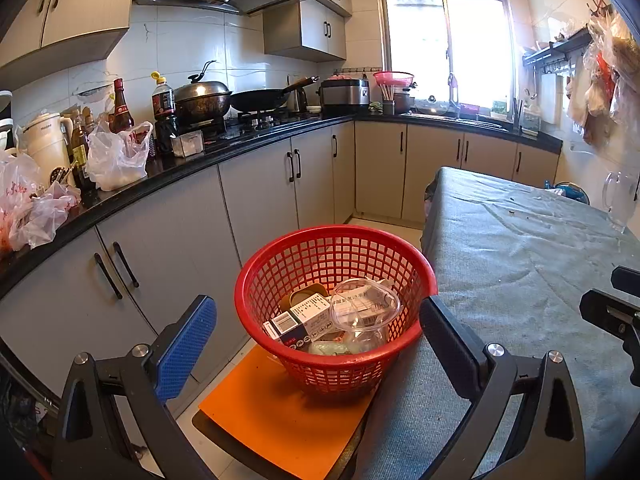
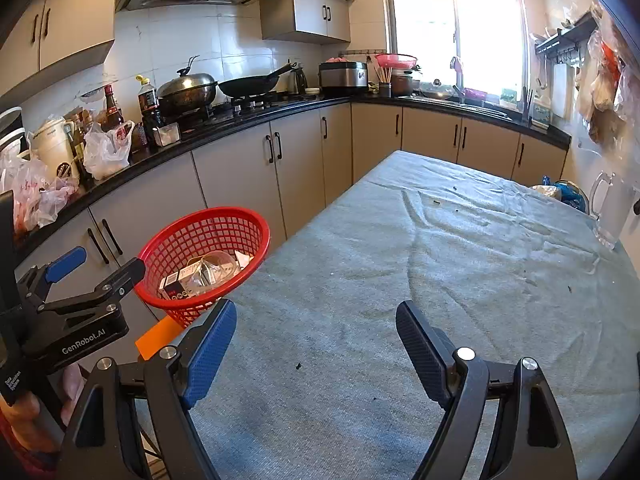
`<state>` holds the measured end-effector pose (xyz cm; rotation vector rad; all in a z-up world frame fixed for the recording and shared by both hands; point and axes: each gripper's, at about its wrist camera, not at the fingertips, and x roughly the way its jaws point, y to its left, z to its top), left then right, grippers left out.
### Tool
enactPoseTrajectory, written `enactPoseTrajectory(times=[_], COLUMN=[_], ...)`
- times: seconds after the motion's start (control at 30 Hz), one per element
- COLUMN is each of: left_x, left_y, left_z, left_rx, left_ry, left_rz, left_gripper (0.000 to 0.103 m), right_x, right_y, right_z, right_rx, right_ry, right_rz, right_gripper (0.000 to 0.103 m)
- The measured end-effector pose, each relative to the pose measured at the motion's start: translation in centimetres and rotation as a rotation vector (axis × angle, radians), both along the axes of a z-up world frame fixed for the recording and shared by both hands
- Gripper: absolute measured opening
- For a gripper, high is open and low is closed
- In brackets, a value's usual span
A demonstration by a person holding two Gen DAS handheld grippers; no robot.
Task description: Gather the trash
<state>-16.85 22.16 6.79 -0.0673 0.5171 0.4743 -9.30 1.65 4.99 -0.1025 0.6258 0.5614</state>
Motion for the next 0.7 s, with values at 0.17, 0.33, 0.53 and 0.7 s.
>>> enactPoseTrajectory(times=[0.17, 0.33, 0.53, 0.7], left_x=[-0.3, -0.6, -0.8, -1.2], left_y=[-0.1, 0.0, 0.4, 0.2], left_z=[-0.2, -0.2, 0.0, 0.2], left_rx=[-0.002, -0.001, -0.007, -0.010], left_ry=[0.000, 0.000, -0.006, -0.022], left_rz=[0.001, 0.004, -0.002, -0.017], left_gripper=[0.101, 0.101, 0.101, 0.101], right_x=[-0.1, -0.3, -0.4, -0.4], right_y=[0.1, 0.1, 0.2, 0.2], right_z=[0.1, 0.1, 0.1, 0.1], right_rx=[-0.003, -0.007, -0.011, -0.014], right_ry=[-0.004, -0.006, -0.007, -0.010], right_rz=[0.001, 0.004, 0.006, 0.008], right_gripper=[0.086, 0.086, 0.086, 0.086])
